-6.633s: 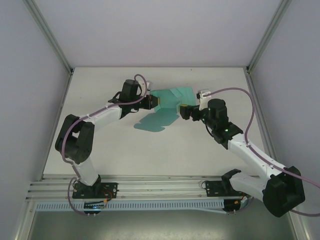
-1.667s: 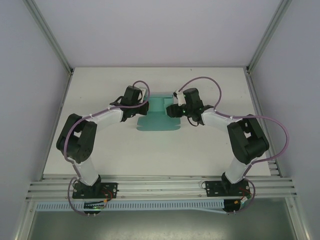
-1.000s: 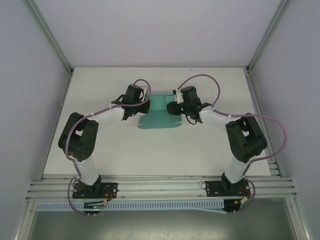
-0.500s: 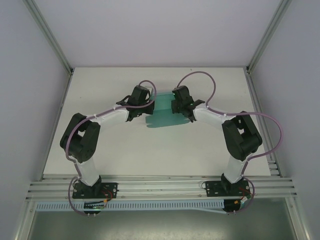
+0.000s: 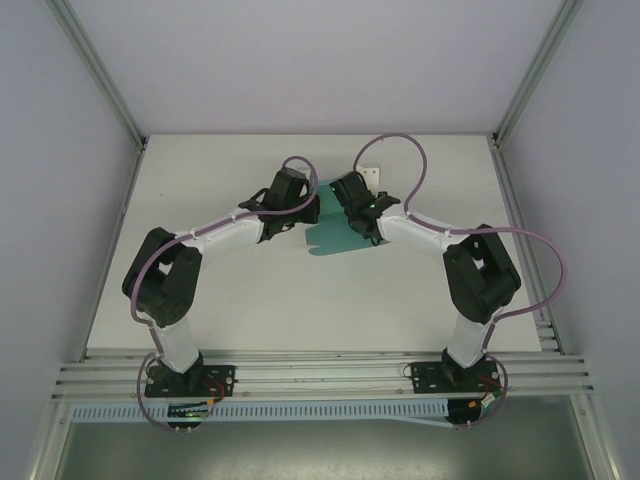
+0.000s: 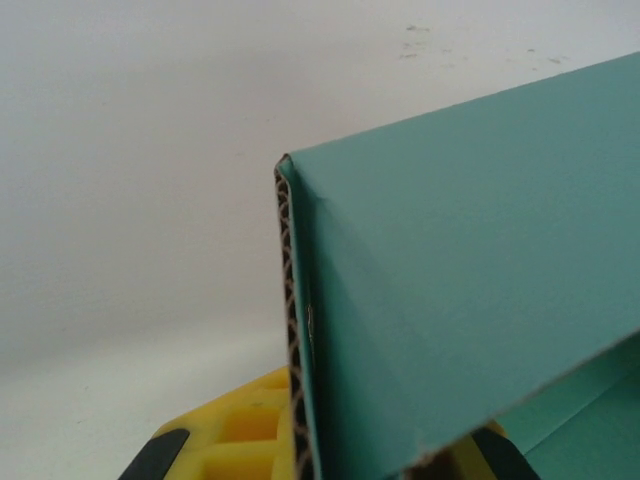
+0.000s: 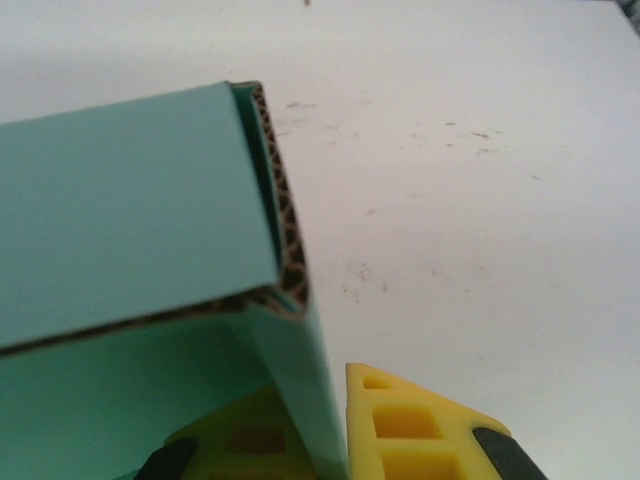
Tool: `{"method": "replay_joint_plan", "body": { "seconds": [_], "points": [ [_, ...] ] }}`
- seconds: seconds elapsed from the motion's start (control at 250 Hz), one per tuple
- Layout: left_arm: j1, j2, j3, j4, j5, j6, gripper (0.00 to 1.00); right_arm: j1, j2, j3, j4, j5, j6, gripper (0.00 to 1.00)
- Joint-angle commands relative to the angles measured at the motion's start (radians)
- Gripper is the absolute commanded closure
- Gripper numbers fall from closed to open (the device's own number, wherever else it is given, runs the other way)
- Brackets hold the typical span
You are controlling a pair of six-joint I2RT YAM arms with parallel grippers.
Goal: Assemble paper box
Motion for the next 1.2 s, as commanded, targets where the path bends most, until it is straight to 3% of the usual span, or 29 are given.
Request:
{"method": "replay_joint_plan", "body": {
  "seconds": [0.0, 0.068, 0.136, 0.216, 0.296, 0.38, 0.444, 0.492, 0.823, 1.103, 1.195],
  "points": [
    [0.011, -0.054, 0.016, -0.104, -0.005, -0.039, 1.0, -0.095, 0.081, 0.042, -0.022, 0.343, 0.103, 1.0],
    [0.01, -0.052, 0.018, -0.109, -0.019, -0.034, 1.0, -0.092, 0.079, 0.031, 0.067, 0.264, 0.025, 1.0],
    [0.011, -0.045, 0.016, -0.104, -0.012, -0.024, 1.0, -0.095, 0.028, -0.071, 0.287, 0.013, -0.09, 1.0],
    [0.01, -0.04, 0.018, -0.09, 0.018, -0.011, 1.0, -0.107, -0.06, -0.227, 0.569, -0.335, -0.143, 0.8],
    [0.01, -0.039, 0.018, -0.076, 0.04, 0.003, 1.0, -0.154, -0.132, -0.334, 0.762, -0.589, -0.148, 0.72],
    [0.009, -0.044, 0.013, -0.07, 0.037, 0.014, 1.0, -0.183, -0.185, -0.375, 0.787, -0.685, -0.133, 0.71],
    [0.01, -0.049, 0.007, -0.069, 0.031, 0.02, 1.0, -0.197, -0.218, -0.387, 0.76, -0.746, -0.157, 0.6],
    [0.01, -0.052, 0.003, -0.071, 0.029, 0.023, 1.0, -0.202, -0.235, -0.382, 0.722, -0.785, -0.178, 0.58],
    [0.01, -0.086, -0.028, -0.063, 0.032, 0.044, 1.0, -0.203, -0.238, -0.324, 0.552, -0.798, -0.214, 0.58],
    [0.01, -0.091, -0.016, -0.082, 0.003, 0.044, 1.0, -0.16, -0.134, -0.188, 0.312, -0.565, -0.273, 0.95],
    [0.011, -0.091, 0.004, -0.112, -0.036, 0.042, 1.0, -0.134, -0.098, -0.146, 0.234, -0.442, -0.33, 1.0]
  ]
}}
